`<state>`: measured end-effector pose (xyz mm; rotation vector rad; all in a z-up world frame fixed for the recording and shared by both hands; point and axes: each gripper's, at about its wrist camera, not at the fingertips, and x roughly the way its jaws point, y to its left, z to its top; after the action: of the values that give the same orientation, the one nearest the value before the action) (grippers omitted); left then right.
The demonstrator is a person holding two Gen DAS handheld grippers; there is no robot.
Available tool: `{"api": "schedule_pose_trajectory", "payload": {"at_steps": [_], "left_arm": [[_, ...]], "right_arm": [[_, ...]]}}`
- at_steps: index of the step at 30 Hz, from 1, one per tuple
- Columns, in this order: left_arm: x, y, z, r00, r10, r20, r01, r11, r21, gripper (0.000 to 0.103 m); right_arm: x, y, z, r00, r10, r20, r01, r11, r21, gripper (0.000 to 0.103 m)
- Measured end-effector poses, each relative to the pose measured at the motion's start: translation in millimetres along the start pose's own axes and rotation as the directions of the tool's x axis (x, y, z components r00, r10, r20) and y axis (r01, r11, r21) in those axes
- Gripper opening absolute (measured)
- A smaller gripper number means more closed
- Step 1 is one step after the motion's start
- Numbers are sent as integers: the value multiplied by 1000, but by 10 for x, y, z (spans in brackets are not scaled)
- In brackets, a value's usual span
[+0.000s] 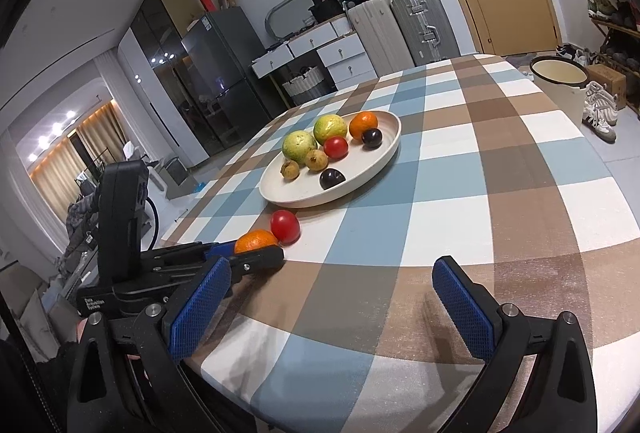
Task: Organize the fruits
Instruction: 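Lower the left gripper onto the orange and close, then grasp the red tomato with the right gripper while the left gripper holds the orange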
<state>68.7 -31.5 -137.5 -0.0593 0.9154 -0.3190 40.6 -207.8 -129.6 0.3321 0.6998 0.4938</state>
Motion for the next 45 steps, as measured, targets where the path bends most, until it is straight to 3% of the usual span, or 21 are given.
{"api": "schedule_pose_trajectory", "payload": {"at_steps": [7, 24, 42, 45], "left_arm": [[-194, 148, -96, 1000, -14, 19, 15, 999, -37, 36], [-1023, 831, -480, 993, 45, 110, -27, 987, -156, 36], [-1082, 1083, -541, 990, 34, 137, -1, 973, -232, 36], [-1079, 1090, -540, 990, 35, 136, -2, 972, -235, 36]], "right_arm": [[113, 202, 28, 999, 0, -47, -2, 998, -55, 103], [676, 423, 50, 987, -37, -159, 26, 997, -67, 103], [1126, 570, 287, 975, -125, -182, 106, 988, -113, 103], [1225, 617, 307, 971, -128, -200, 104, 987, -124, 94]]}}
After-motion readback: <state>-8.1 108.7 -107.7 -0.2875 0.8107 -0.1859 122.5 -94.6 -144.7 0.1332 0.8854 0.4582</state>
